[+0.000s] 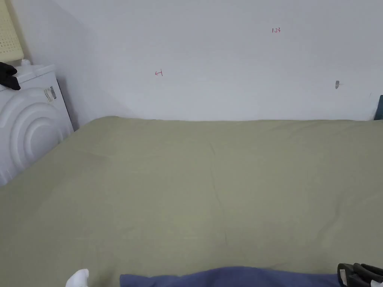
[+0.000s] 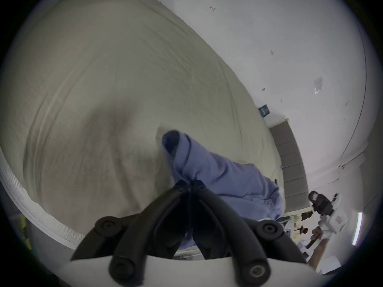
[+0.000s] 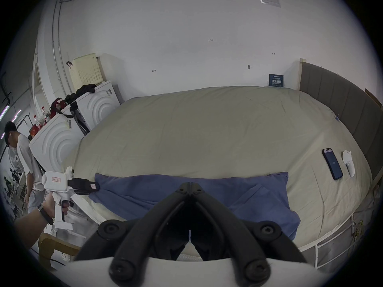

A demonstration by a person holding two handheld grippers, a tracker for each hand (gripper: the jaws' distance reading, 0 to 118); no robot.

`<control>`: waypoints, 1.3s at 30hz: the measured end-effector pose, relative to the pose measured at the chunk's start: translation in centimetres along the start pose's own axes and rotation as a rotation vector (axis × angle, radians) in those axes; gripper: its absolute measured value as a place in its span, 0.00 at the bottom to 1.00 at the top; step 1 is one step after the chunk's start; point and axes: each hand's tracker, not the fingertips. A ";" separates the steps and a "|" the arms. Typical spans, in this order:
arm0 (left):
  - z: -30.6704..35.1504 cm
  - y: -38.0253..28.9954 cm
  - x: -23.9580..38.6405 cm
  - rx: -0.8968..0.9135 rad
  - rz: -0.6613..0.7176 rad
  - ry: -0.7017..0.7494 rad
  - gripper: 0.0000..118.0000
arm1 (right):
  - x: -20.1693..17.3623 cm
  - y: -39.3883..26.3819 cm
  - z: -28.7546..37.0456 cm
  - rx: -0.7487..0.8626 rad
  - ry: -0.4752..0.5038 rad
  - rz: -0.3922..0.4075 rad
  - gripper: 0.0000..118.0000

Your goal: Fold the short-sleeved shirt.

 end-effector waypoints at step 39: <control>-10.8 -6.1 22.7 -0.035 -0.359 -0.210 0.00 | 6.3 -1.7 4.6 0.057 -0.047 -0.137 0.01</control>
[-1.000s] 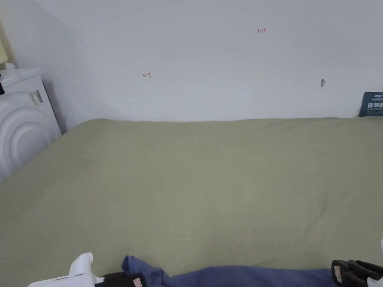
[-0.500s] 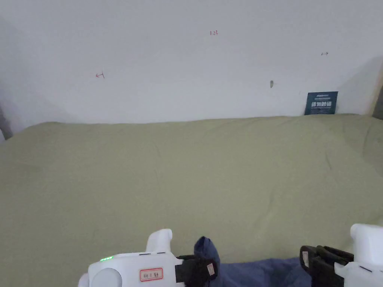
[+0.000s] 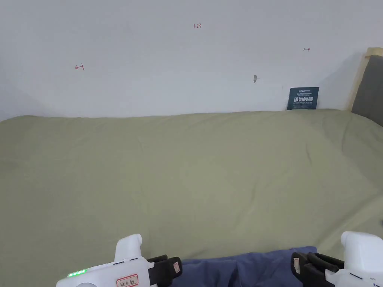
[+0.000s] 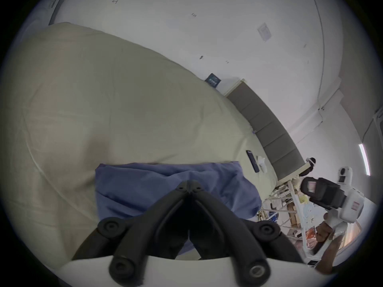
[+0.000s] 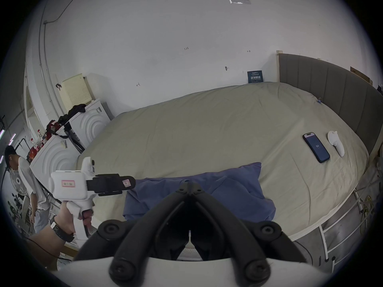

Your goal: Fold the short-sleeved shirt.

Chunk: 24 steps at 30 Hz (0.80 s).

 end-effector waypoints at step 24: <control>-8.4 -10.3 4.7 -0.033 0.049 -0.021 0.00 | -1.2 0.2 2.5 0.059 0.019 0.023 0.01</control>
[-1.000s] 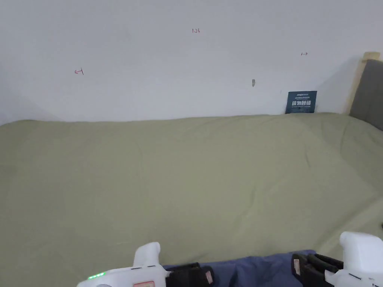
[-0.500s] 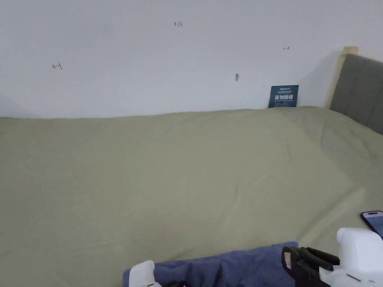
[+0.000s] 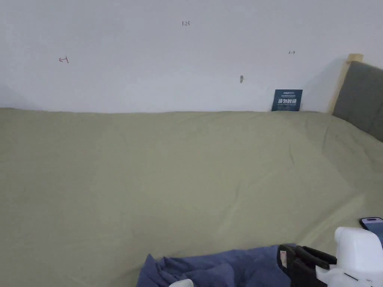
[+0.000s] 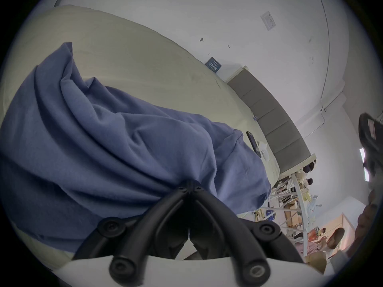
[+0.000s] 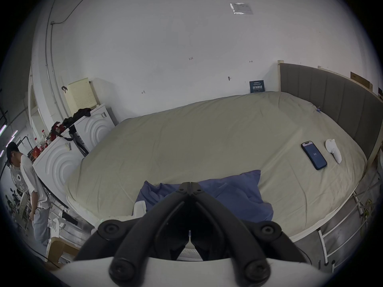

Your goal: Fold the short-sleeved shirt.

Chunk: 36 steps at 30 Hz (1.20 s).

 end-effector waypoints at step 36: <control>8.3 4.2 -12.3 0.036 0.340 -0.095 0.09 | -0.2 0.6 0.4 -0.003 0.053 0.004 0.01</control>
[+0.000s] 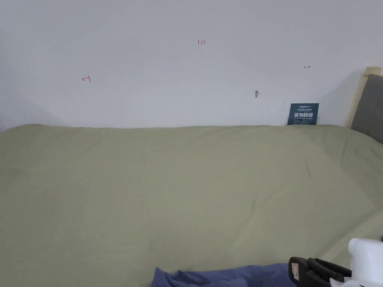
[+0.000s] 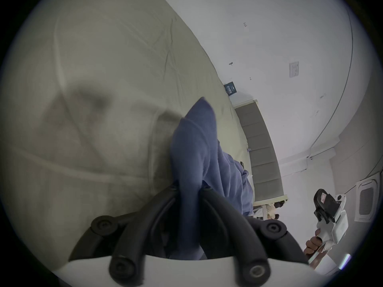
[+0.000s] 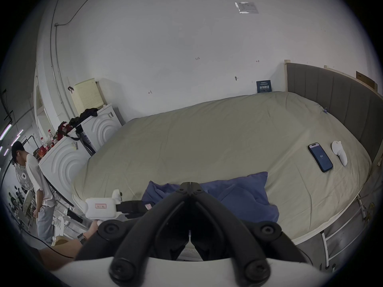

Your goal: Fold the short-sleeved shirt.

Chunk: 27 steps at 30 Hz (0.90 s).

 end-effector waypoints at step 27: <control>-1.3 0.0 16.2 -0.110 -0.605 0.424 0.09 | 0.8 -1.5 -0.7 -0.063 0.017 -0.028 0.01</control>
